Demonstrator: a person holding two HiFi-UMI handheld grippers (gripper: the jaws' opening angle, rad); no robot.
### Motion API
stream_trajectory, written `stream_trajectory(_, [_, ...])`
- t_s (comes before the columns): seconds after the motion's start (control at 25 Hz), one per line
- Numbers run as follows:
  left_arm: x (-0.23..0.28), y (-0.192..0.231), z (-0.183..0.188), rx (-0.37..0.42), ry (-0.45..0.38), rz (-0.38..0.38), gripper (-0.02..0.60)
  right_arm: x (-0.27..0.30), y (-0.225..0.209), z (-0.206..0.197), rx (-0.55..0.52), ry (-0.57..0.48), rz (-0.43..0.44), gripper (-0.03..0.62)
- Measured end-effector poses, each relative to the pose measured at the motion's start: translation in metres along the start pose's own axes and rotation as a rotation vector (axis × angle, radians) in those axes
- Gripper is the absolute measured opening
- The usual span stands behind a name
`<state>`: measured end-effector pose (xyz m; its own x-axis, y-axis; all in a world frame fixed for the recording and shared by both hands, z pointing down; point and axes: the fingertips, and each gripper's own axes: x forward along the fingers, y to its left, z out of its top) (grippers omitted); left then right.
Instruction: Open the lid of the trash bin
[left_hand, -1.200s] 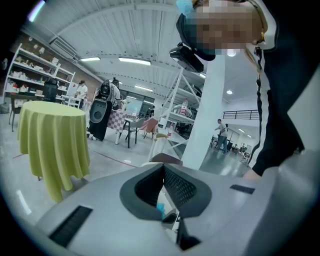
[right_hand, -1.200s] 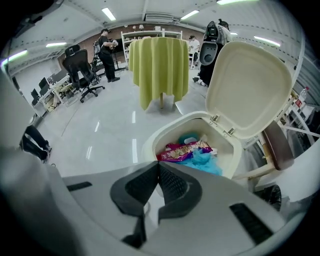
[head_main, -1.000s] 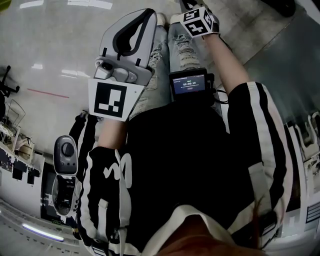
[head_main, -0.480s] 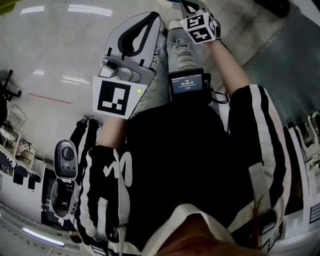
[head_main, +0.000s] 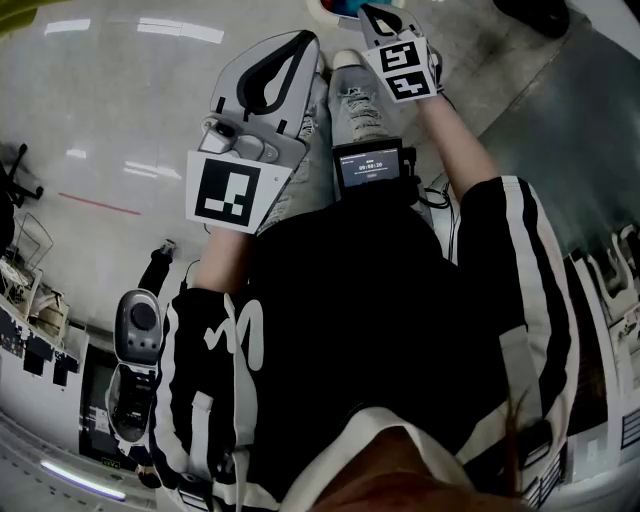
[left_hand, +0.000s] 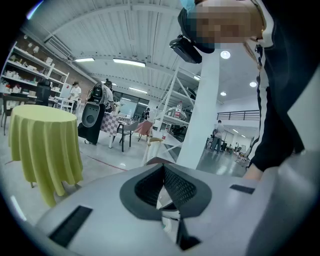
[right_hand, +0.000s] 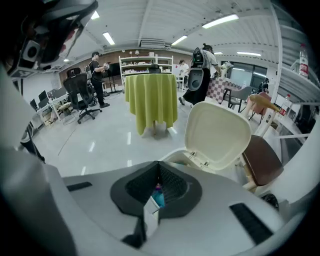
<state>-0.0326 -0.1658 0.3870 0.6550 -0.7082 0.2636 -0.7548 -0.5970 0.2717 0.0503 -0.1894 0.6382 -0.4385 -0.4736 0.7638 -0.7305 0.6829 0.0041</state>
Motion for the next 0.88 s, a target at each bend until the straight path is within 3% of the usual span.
stream_trajectory(0.88, [-0.009,-0.012,0.034,0.046,-0.03,0.003,0.008,-0.07,-0.008,0.068,0.045,-0.177,-0.021,0.009])
